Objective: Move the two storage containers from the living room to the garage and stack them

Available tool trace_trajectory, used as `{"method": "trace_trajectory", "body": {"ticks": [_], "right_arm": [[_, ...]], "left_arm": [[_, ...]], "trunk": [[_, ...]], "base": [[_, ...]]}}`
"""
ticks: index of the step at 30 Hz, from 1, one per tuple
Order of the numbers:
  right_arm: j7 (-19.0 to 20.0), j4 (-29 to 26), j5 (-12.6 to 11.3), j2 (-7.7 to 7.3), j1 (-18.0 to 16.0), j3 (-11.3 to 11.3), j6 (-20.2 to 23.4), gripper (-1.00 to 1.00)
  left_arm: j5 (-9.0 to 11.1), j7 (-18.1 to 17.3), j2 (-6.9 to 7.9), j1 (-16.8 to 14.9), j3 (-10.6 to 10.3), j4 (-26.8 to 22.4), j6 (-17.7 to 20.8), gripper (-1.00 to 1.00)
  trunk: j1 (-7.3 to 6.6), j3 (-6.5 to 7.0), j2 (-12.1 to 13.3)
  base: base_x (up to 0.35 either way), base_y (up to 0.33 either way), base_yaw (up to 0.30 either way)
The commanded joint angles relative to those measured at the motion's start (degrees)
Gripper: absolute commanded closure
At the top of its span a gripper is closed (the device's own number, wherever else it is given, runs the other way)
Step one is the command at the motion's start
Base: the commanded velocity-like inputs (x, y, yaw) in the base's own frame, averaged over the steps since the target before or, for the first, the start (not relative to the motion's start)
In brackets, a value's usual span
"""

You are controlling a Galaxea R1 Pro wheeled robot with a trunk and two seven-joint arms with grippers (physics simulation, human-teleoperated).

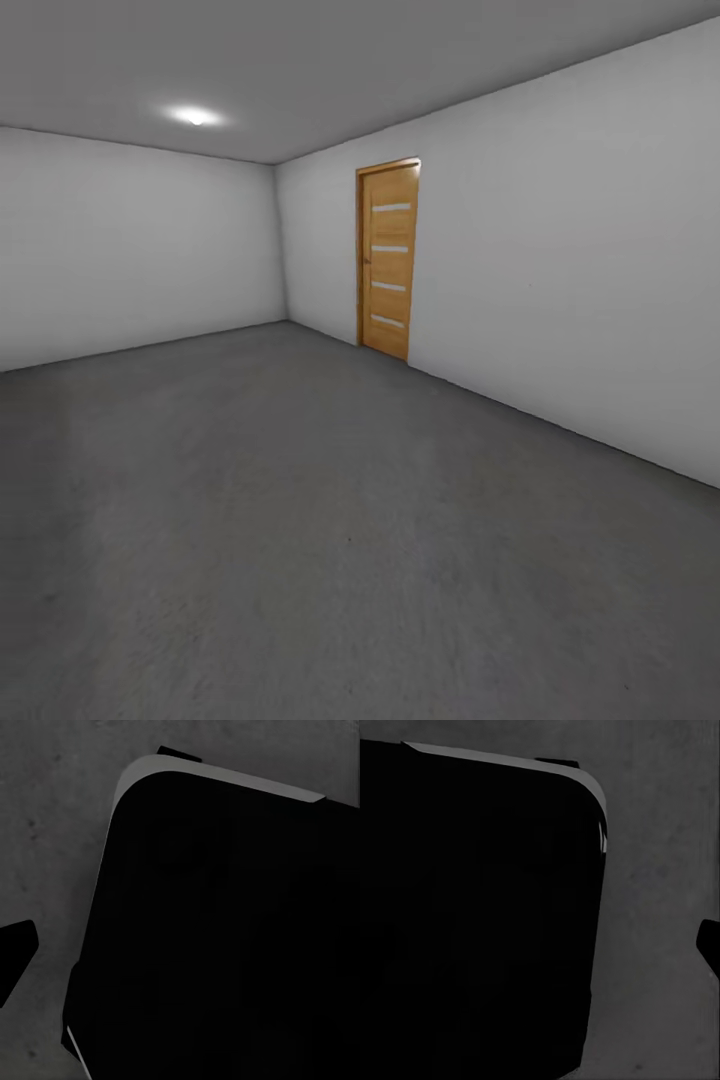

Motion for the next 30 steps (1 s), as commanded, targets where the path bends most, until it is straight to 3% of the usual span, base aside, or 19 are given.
{"method": "trace_trajectory", "body": {"ticks": [1, 18, 30], "right_arm": [[0.0, 0.1, 0.3, -0.01, 0.0, 0.1, -0.2, -1.0], [0.0, 0.1, 0.3, -0.17, 0.0, 0.0, -0.3, -1.0], [0.0, 0.1, 0.3, -0.35, 0.0, 0.1, -0.3, -1.0]], "left_arm": [[0.2, 0.0, -0.02, 0.0, 0.1, 0.0, -0.1, -1.0], [0.2, 0.0, -0.01, 0.0, 0.2, -0.1, -0.3, -1.0], [0.2, 0.1, -0.1, 0.0, 0.3, -0.1, -0.4, -1.0]], "trunk": [[0.04, -0.04, 0.0], [0.04, -0.04, 0.0], [0.04, -0.04, 0.0]], "base": [[0.331, 0.0, 0.28], [0.331, 0.0, 0.276], [0.331, 0.0, 0.029]]}}
